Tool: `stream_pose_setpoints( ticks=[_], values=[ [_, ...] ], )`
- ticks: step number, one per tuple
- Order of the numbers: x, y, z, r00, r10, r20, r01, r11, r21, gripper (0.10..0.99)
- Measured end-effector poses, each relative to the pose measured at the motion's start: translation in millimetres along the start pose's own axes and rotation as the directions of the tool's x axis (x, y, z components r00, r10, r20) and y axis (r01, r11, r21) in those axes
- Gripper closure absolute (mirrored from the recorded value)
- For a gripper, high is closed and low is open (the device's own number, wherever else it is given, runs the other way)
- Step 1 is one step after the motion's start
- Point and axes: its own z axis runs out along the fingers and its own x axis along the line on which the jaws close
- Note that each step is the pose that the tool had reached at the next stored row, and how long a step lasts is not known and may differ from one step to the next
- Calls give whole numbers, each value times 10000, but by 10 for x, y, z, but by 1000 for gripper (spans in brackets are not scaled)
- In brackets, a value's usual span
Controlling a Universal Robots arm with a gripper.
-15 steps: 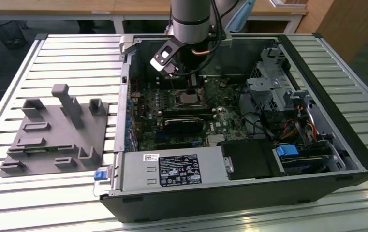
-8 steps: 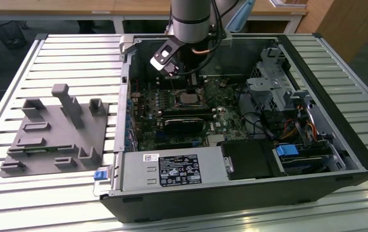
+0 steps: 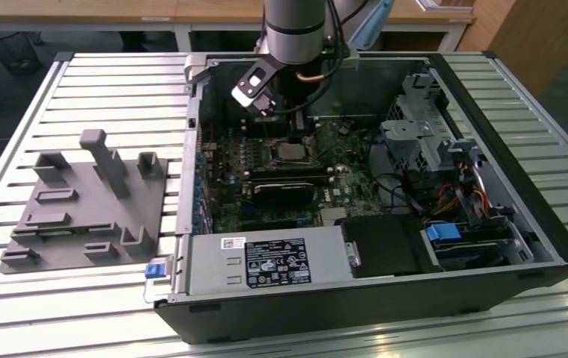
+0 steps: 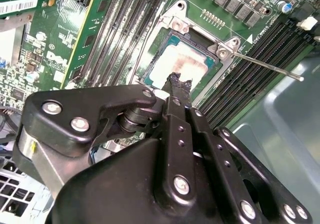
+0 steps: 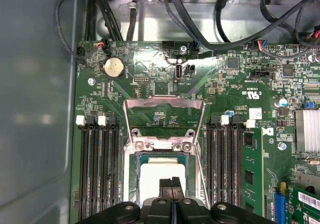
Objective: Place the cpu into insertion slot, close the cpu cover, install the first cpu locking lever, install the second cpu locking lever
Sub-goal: 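Close the cpu cover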
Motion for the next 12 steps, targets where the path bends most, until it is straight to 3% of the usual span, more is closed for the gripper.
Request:
stream_pose_setpoints(
  ticks=[12],
  values=[
    [1, 7, -84, 10000, 0, 0, 0, 10000, 0, 980]
  ],
)
